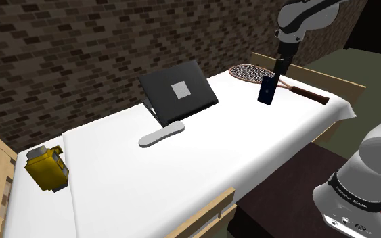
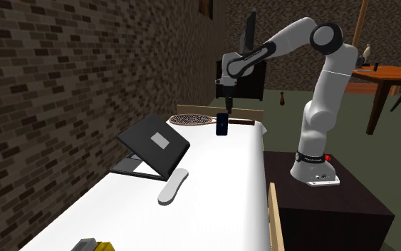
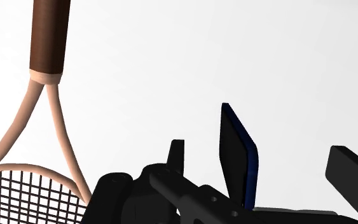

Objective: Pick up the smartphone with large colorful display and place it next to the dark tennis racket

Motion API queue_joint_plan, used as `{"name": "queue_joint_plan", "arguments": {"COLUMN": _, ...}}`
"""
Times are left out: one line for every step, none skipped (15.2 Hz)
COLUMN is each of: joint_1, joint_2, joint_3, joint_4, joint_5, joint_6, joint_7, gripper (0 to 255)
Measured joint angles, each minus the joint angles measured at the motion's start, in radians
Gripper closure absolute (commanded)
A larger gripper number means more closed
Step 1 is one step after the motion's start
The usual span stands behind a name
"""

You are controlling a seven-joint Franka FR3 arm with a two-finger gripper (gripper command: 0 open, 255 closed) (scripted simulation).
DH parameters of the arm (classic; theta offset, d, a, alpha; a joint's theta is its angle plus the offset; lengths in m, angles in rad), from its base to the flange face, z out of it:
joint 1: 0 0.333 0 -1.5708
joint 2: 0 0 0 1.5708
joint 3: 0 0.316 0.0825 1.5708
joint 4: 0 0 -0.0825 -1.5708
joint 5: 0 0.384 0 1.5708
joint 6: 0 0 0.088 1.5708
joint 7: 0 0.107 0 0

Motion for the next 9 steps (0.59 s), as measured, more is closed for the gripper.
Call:
{"name": "queue_joint_plan", "arguments": {"joint_1": 0.001, "joint_2": -0.015, "joint_3": 0.003, "joint_4": 0.02, "joint_5": -0.003, "joint_6": -0.034, "joint_7": 0.005, "gripper": 0}}
{"name": "queue_joint_plan", "arguments": {"joint_1": 0.001, "joint_2": -0.022, "joint_3": 0.004, "joint_4": 0.04, "joint_5": -0.004, "joint_6": -0.06, "joint_7": 0.005, "gripper": 0}}
{"name": "queue_joint_plan", "arguments": {"joint_1": 0.001, "joint_2": -0.024, "joint_3": 0.005, "joint_4": 0.054, "joint_5": -0.004, "joint_6": -0.076, "joint_7": 0.004, "gripper": 0}}
{"name": "queue_joint_plan", "arguments": {"joint_1": 0.002, "joint_2": -0.025, "joint_3": 0.006, "joint_4": 0.058, "joint_5": -0.004, "joint_6": -0.082, "joint_7": 0.006, "gripper": 0}}
{"name": "queue_joint_plan", "arguments": {"joint_1": 0.002, "joint_2": -0.026, "joint_3": 0.006, "joint_4": 0.061, "joint_5": -0.004, "joint_6": -0.087, "joint_7": 0.006, "gripper": 0}}
{"name": "queue_joint_plan", "arguments": {"joint_1": 0.002, "joint_2": -0.027, "joint_3": 0.006, "joint_4": 0.063, "joint_5": -0.004, "joint_6": -0.089, "joint_7": 0.006, "gripper": 0}}
{"name": "queue_joint_plan", "arguments": {"joint_1": 0.002, "joint_2": -0.027, "joint_3": 0.006, "joint_4": 0.063, "joint_5": -0.005, "joint_6": -0.09, "joint_7": 0.006, "gripper": 0}}
{"name": "queue_joint_plan", "arguments": {"joint_1": 0.002, "joint_2": -0.027, "joint_3": 0.006, "joint_4": 0.064, "joint_5": -0.005, "joint_6": -0.091, "joint_7": 0.007, "gripper": 0}}
{"name": "queue_joint_plan", "arguments": {"joint_1": 0.002, "joint_2": -0.027, "joint_3": 0.006, "joint_4": 0.064, "joint_5": -0.005, "joint_6": -0.091, "joint_7": 0.007, "gripper": 0}}
